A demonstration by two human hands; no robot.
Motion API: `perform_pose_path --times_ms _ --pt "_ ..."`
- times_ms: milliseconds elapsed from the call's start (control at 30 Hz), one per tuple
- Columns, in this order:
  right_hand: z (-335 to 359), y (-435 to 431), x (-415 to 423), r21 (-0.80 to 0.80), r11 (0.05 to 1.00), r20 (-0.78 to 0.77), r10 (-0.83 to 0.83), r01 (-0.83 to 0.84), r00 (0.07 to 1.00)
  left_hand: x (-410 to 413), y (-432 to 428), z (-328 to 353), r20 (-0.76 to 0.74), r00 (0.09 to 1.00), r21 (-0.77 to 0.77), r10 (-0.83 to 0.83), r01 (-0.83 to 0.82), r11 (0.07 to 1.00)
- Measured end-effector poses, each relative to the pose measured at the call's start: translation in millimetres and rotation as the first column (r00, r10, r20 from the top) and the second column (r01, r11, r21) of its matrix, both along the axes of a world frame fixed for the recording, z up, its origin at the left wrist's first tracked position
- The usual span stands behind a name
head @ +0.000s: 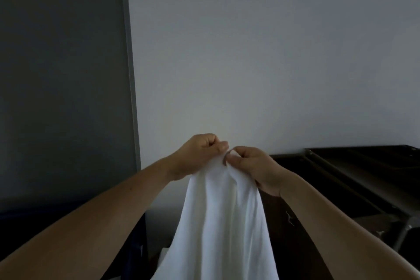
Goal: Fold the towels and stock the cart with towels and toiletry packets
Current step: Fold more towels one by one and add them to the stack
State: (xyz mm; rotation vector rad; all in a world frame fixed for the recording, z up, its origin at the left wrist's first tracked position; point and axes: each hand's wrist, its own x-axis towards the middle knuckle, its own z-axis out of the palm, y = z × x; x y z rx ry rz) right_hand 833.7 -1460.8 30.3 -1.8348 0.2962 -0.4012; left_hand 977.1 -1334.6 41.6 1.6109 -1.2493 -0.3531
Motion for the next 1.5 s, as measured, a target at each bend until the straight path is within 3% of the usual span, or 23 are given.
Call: perform_pose_path --times_ms 67,167,300,433,533,633,700,833,900,1033,1133,1267,1367,1500 --pt "9.3 3.5 3.7 -0.067 0.995 0.098 -0.070 0.077 0.993 7.6 13.5 -9.4 0.019 0.999 0.097 -0.041 0.039 0.994" --pt "29.1 9.4 9.3 -0.041 0.993 0.235 -0.096 0.108 0.967 17.0 30.6 -37.8 -0.067 0.990 0.257 -0.121 0.134 0.957" --pt "58.7 10.9 15.4 -0.042 0.985 0.372 -0.137 0.164 0.918 23.5 50.0 -73.7 -0.132 0.988 0.356 -0.081 0.123 0.926" --pt "68.9 -13.8 11.6 0.002 0.964 0.436 -0.240 0.266 0.867 33.0 67.6 -71.5 -0.239 0.963 0.203 0.127 -0.078 0.976" --pt "46.8 -33.8 9.2 -0.108 0.954 0.258 -0.245 0.279 0.935 32.4 63.7 -32.5 -0.362 0.916 0.008 0.174 -0.183 0.983" --pt "12.5 -34.3 8.8 -0.217 0.947 0.070 -0.226 0.236 0.972 23.3 50.2 9.7 -0.172 0.982 -0.066 0.085 -0.097 0.993" --pt "-1.0 -20.3 6.2 -0.115 0.980 0.092 -0.152 0.162 0.984 12.4 36.5 24.4 -0.039 0.999 -0.056 0.032 -0.035 0.998" --pt "-18.8 7.6 2.4 0.150 0.967 0.012 0.205 -0.204 0.979 -1.9 7.6 21.9 0.092 0.996 -0.012 0.022 -0.021 1.000" --pt "-20.1 10.2 3.0 0.133 0.983 0.009 0.130 -0.130 0.992 -0.9 4.9 12.8 0.080 0.997 0.017 0.022 -0.023 1.000" --pt "-1.8 -2.2 3.7 0.029 0.991 0.200 -0.133 0.130 0.971 17.0 25.0 -14.9 -0.033 0.999 0.186 -0.021 0.027 0.982" --pt "19.7 -10.3 4.5 0.083 0.976 0.337 -0.218 0.202 0.916 26.3 39.9 -48.0 -0.097 0.994 0.323 -0.049 0.078 0.943" --pt "36.9 -27.9 3.0 0.148 0.943 0.441 -0.332 0.298 0.834 37.0 47.1 -66.0 -0.035 0.996 0.336 0.079 -0.063 0.940" --pt "30.4 -46.9 -1.5 -0.016 0.925 0.363 -0.349 0.381 0.864 43.1 51.8 -47.2 0.031 0.981 0.262 0.192 -0.193 0.946" --pt "4.8 -42.4 -2.1 -0.327 0.889 0.111 -0.300 0.320 0.947 31.1 40.7 1.1 0.150 0.978 0.038 0.148 -0.155 0.987"
